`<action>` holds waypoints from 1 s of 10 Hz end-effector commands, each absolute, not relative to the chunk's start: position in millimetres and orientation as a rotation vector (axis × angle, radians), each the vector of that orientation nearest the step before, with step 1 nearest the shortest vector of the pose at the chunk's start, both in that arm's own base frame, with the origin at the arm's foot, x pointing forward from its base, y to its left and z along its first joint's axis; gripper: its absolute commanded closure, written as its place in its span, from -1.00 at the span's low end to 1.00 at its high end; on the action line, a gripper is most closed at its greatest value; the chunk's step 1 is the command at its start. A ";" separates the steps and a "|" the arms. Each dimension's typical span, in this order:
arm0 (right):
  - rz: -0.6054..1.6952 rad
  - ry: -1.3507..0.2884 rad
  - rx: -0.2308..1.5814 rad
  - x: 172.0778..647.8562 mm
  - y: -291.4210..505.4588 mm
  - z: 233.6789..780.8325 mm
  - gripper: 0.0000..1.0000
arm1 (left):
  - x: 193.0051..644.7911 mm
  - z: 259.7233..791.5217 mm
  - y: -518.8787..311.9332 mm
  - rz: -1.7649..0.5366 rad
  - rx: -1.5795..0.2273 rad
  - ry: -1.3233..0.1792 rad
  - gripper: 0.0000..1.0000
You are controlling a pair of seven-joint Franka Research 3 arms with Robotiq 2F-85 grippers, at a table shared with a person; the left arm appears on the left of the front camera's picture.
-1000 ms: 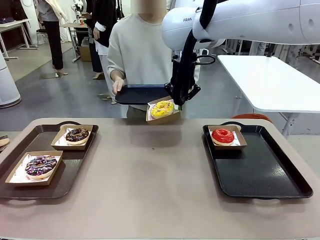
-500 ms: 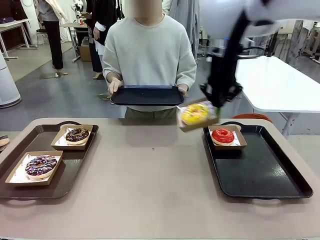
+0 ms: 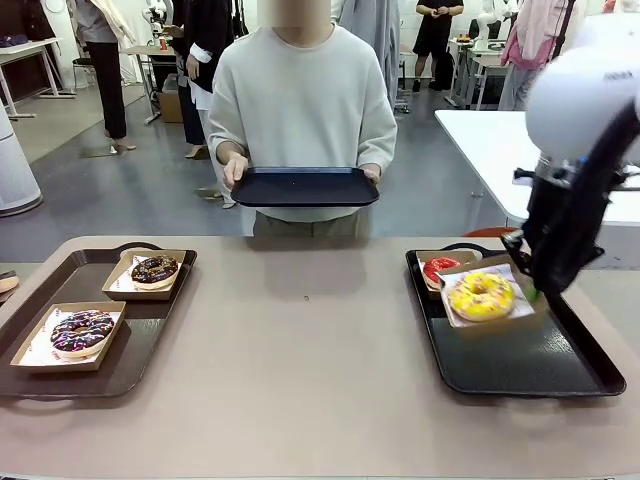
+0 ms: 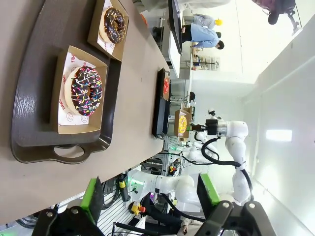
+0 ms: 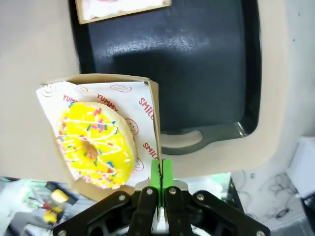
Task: Individually package the donuts and arrange them on the tray.
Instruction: Place the picked Paper togo box on the Handle tray.
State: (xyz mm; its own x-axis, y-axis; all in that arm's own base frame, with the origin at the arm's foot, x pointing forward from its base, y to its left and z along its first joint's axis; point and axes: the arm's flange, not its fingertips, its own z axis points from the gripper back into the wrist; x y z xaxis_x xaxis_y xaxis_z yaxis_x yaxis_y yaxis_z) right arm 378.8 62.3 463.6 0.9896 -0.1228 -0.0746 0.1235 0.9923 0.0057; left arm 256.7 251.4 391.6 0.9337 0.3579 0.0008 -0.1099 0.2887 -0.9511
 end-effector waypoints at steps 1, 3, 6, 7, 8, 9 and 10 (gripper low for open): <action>-0.096 0.044 0.063 375.0 45.6 443.2 0.97 | 254.6 392.6 251.4 0.316 -1.258 -0.244 -1.00; -0.114 0.079 0.095 385.4 36.6 421.4 0.97 | 254.6 392.6 251.4 0.316 -1.258 -0.244 -1.00; -0.126 0.073 0.048 376.9 35.5 430.7 0.97 | 254.6 392.6 251.4 0.316 -1.258 -0.244 -1.00; -0.126 0.073 0.048 376.9 35.5 430.7 0.97 | 254.6 392.6 251.4 0.316 -1.258 -0.244 -1.00; -0.126 0.073 0.048 376.9 35.5 430.7 0.97 | 254.6 392.6 251.4 0.316 -1.258 -0.244 -1.00; -0.126 0.073 0.048 376.9 35.5 430.7 0.97 | 254.6 392.6 251.4 0.316 -1.258 -0.244 -1.00; -0.130 0.071 0.049 380.2 36.8 428.6 0.97 | 254.6 392.6 251.4 0.316 -1.258 -0.244 -1.00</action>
